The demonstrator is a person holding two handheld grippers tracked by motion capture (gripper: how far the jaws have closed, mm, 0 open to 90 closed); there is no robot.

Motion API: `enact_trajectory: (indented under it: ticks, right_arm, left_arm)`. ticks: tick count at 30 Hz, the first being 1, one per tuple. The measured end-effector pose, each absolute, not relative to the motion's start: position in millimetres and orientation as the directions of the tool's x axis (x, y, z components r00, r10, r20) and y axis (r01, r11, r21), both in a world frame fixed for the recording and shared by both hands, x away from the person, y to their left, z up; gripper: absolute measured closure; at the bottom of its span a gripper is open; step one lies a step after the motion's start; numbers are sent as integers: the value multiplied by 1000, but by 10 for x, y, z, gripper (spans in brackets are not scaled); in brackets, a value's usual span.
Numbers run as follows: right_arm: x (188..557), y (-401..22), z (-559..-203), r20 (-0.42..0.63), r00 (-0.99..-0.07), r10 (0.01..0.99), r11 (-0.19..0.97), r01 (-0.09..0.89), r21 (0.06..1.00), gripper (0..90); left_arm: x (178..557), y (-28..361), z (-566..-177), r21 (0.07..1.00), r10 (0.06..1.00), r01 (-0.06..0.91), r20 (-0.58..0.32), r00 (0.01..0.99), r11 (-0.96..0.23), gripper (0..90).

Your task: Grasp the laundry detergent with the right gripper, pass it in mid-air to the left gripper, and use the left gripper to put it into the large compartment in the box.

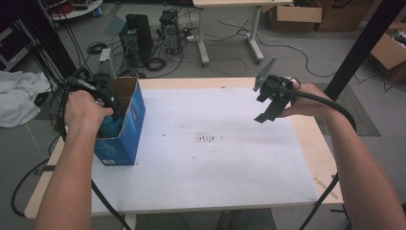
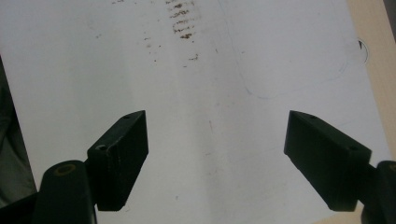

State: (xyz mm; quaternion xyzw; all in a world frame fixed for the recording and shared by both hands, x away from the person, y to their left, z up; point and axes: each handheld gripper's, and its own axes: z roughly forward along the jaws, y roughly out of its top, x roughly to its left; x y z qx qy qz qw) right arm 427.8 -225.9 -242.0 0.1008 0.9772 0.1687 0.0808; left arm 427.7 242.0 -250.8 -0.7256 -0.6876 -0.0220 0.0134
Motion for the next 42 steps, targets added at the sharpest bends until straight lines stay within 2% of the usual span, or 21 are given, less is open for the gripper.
enact_trajectory:
  ticks: [42]
  right_arm:
    - [4275,-2297,-2454,-120,-966,230,925,179,334,216]
  left_arm:
    - [4280,2400,-2655,-25,997,998,56,60,-58,384]
